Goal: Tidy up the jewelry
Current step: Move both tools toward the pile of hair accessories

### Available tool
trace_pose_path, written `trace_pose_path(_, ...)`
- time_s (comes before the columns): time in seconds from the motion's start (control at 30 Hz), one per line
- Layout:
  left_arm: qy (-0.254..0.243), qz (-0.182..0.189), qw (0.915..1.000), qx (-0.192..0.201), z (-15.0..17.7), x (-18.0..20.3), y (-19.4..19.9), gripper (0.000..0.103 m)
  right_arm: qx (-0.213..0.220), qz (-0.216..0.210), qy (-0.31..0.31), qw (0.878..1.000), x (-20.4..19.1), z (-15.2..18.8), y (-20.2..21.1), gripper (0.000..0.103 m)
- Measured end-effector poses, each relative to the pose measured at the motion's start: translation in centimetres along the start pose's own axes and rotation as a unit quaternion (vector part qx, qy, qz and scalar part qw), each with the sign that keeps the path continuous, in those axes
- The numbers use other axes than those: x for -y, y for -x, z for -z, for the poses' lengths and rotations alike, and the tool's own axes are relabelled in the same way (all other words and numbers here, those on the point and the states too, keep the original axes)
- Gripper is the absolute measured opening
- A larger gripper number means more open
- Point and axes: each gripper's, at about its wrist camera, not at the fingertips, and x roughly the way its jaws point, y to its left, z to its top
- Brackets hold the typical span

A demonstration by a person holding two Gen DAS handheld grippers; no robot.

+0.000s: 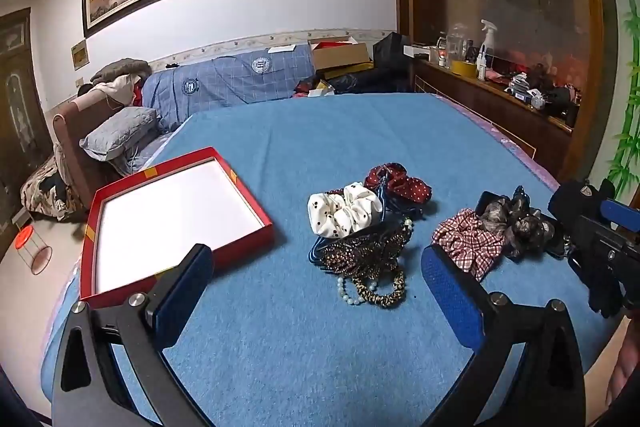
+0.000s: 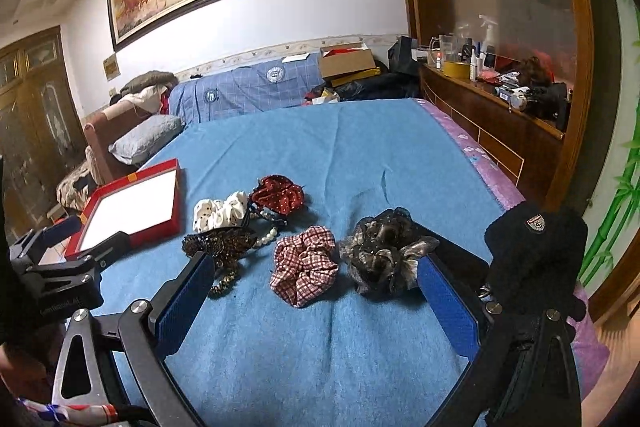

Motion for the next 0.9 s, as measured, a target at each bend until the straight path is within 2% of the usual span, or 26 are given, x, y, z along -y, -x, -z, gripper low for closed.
trace_pose_path(0.4,-0.02,-0.005,0.9997,-0.011,0.5,1.2,-0.4,0.103,-0.009,-0.003,-0.002,1.0,0.4,0.3,-0.1,0.103)
trace_pose_path(0.53,-0.04,-0.015,0.9989,-0.018,0.4,1.8,-0.7,0.103,-0.012,-0.005,-0.003,1.0,0.5,0.4,-0.3,0.103)
trace_pose_path(0.9,-0.032,-0.01,0.999,-0.031,0.5,1.6,-1.4,0.103,-0.017,-0.008,-0.003,1.0,0.7,0.5,-0.7,0.103)
